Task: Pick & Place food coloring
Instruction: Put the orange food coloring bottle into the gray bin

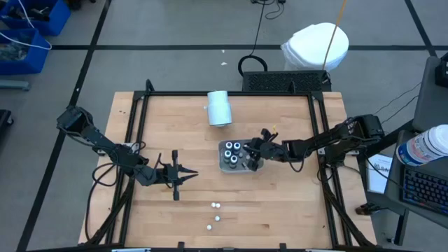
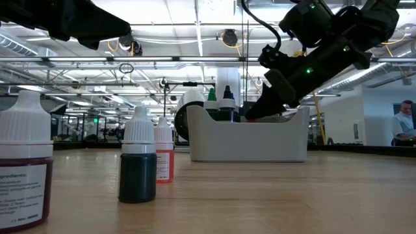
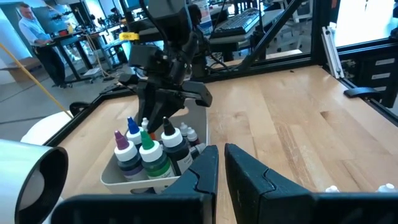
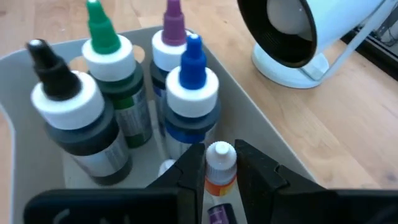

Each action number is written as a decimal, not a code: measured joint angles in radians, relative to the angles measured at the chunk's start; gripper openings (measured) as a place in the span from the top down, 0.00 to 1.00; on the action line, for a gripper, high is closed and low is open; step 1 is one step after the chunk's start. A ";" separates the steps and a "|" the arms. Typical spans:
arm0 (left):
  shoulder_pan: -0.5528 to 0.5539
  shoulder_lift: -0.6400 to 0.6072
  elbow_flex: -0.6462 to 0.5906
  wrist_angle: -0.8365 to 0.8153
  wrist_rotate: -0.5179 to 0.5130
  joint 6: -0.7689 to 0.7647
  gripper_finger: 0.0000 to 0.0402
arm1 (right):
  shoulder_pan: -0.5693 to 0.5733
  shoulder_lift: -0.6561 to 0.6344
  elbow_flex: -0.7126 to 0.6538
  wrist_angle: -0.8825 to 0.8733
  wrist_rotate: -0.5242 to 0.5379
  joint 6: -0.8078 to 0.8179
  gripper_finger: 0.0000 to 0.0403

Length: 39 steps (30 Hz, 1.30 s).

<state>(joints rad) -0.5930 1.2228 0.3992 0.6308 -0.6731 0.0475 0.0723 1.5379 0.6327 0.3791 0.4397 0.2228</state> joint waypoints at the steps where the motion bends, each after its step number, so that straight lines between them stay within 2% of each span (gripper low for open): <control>1: 0.000 0.000 0.000 0.000 0.000 0.000 0.91 | 0.000 0.000 0.000 -0.001 0.000 0.001 0.85; 13: 0.000 0.000 0.000 -0.005 0.000 0.000 0.91 | -0.008 0.018 0.000 -0.021 0.005 0.045 0.85; 24: 0.000 0.000 0.000 -0.012 -0.005 -0.001 0.91 | -0.008 0.128 0.000 0.068 -0.001 0.060 0.85; 29: 0.000 0.000 0.000 -0.015 -0.004 -0.006 0.91 | -0.005 0.109 -0.001 0.049 0.000 0.047 0.84; 39: 0.000 0.000 0.000 -0.023 0.000 -0.049 0.91 | -0.003 -0.026 -0.002 0.002 0.000 -0.003 0.72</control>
<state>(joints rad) -0.5930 1.2228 0.3992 0.6078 -0.6732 -0.0020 0.0692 1.5116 0.6308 0.3812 0.4401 0.2196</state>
